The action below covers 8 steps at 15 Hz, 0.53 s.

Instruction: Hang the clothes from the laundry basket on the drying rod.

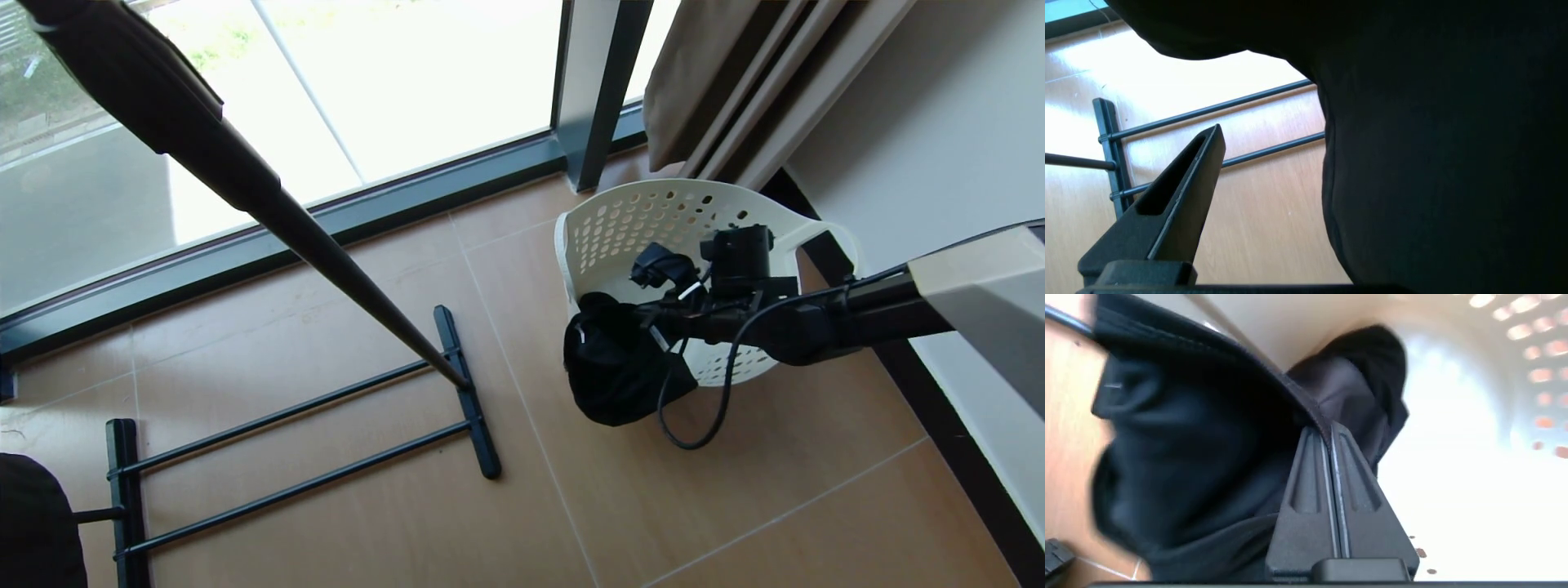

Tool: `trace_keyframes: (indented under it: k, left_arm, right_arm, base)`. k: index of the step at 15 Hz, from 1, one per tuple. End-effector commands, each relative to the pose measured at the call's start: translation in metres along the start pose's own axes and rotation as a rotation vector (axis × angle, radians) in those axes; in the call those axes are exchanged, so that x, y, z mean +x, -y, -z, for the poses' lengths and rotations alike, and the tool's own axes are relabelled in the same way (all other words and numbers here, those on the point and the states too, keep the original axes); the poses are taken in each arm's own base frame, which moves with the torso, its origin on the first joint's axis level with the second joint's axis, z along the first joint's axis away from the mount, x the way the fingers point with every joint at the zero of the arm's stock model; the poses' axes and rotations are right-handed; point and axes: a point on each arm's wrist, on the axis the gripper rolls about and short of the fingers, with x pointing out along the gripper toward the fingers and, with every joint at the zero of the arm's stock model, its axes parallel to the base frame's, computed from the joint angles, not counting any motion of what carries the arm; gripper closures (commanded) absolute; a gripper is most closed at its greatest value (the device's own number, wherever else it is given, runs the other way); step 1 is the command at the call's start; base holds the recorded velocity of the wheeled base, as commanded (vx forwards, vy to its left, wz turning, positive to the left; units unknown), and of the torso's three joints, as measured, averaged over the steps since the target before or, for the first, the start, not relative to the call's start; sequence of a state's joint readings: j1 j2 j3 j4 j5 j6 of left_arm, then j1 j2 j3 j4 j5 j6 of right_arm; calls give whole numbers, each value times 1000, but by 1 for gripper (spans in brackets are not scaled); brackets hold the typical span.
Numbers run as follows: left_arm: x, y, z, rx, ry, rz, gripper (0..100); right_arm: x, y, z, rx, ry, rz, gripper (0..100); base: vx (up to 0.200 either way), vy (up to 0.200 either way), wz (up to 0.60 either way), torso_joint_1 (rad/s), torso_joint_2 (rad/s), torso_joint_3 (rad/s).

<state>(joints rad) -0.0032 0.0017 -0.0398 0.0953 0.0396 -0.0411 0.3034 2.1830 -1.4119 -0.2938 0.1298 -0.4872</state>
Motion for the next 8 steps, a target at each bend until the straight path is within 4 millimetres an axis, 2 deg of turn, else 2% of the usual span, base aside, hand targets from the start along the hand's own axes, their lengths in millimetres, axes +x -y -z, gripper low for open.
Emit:
trace_keyframes:
  k: [1,2,3,4,5,6,7,8]
  left_arm:
    - [0,0,0,0,0,0,0]
    - [0,0,0,0,0,0,0]
    - [0,0,0,0,0,0,0]
    - [0,0,0,0,0,0,0]
    - [0,0,0,0,0,0,0]
    - [0,0,0,0,0,0,0]
    - [0,0,0,0,0,0,0]
    - [0,0,0,0,0,0,0]
  right_arm:
    - [-115,-28,-32,-48,194,33,100]
    - [-166,-46,-43,-75,276,13,100]
    - [-202,-58,-43,-90,330,-1,100]
    - [-202,-58,-43,-90,330,-1,100]
    - [-268,-77,-40,-113,455,3,100]
    - [-286,-83,-39,-114,491,17,100]
    - [-311,-95,-29,-114,527,15,100]
    - [-318,-103,-22,-120,537,-11,100]
  base:
    - [0,0,0,0,0,0]
    - [0,0,0,0,0,0]
    - [0,0,0,0,0,0]
    - [0,0,0,0,0,0]
    - [0,0,0,0,0,0]
    - [0,0,0,0,0,0]
    - [0,0,0,0,0,0]
    - [0,0,0,0,0,0]
